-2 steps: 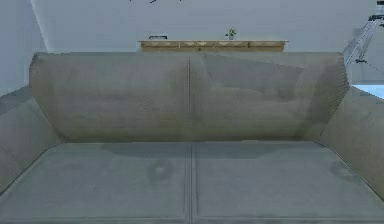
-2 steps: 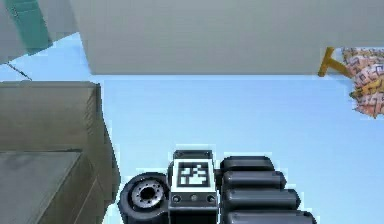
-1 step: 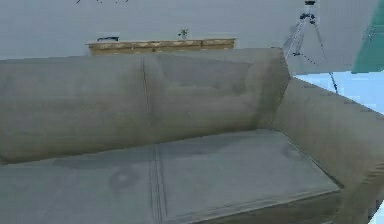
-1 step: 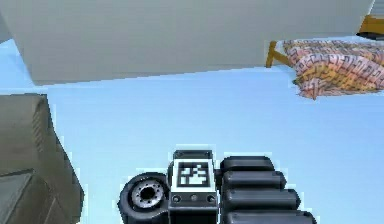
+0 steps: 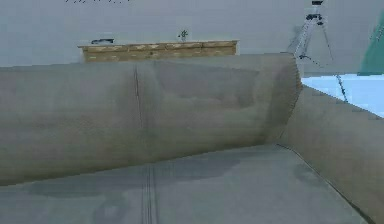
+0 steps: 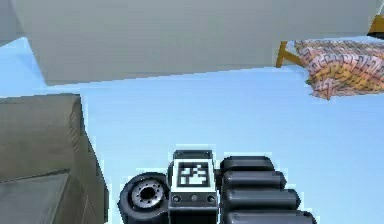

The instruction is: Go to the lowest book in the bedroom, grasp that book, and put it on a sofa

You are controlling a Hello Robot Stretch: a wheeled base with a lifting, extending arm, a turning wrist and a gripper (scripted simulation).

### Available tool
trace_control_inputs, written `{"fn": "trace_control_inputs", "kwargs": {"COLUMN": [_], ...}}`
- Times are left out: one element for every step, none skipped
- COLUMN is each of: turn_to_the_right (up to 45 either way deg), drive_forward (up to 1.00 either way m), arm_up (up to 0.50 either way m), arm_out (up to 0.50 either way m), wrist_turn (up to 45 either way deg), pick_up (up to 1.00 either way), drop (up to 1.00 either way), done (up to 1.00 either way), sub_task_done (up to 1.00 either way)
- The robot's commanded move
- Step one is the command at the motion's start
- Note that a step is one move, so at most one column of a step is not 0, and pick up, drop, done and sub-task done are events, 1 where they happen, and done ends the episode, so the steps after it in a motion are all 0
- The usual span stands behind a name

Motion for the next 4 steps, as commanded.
{"fn": "trace_control_inputs", "kwargs": {"turn_to_the_right": [-45.0, -45.0, -21.0, 0.0], "drive_forward": [0.0, 0.0, 0.0, 0.0], "arm_up": [0.0, 0.0, 0.0, 0.0], "arm_out": [0.0, 0.0, 0.0, 0.48], "wrist_turn": [0.0, 0.0, 0.0, 0.0], "pick_up": [0.0, 0.0, 0.0, 0.0], "drop": [0.0, 0.0, 0.0, 0.0], "done": [0.0, 0.0, 0.0, 0.0], "sub_task_done": [0.0, 0.0, 0.0, 0.0]}}
